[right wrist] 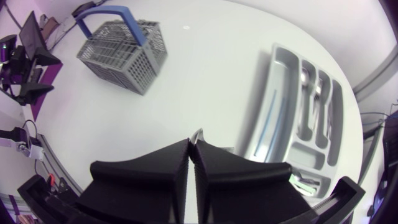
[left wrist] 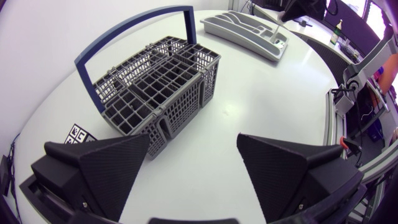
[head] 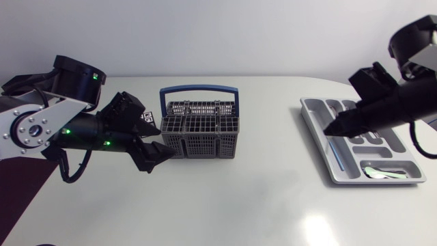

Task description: Transfer all utensils from the basket to the drawer tray.

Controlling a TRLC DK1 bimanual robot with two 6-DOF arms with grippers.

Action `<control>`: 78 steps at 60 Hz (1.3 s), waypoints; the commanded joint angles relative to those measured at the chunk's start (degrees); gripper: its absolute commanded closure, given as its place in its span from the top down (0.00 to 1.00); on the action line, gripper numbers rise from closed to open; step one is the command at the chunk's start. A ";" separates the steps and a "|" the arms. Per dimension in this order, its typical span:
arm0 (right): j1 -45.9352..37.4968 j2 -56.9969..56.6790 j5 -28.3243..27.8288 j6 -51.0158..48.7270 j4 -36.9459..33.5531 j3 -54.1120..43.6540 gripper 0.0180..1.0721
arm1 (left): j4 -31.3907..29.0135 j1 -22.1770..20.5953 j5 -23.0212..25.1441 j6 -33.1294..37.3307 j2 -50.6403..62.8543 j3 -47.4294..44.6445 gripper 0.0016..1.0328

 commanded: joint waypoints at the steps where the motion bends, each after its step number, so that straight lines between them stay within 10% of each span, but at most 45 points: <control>1: -5.68 -1.82 3.71 -6.01 0.61 -4.37 0.06 | -0.86 0.90 0.52 0.58 -1.77 -2.11 0.95; 23: -26.78 4.51 11.18 -20.78 17.22 -12.72 0.06 | -2.09 3.71 0.52 0.14 -7.31 -4.92 0.95; 48: -28.71 13.39 20.41 -24.91 35.41 -19.49 0.08 | -3.85 7.05 0.52 -0.56 -12.40 -6.86 0.95; 58: -27.74 14.53 22.17 -25.43 38.75 -21.60 0.40 | -3.76 8.28 0.61 -0.83 -13.28 -8.09 0.95; 67: -25.46 12.51 23.93 -25.35 38.75 -23.27 0.88 | -3.15 9.51 0.61 -1.80 -13.81 -8.35 0.95; 78: -22.47 6.01 23.75 -24.29 37.61 -24.41 0.95 | -2.09 10.74 0.61 -2.59 -14.43 -9.05 0.95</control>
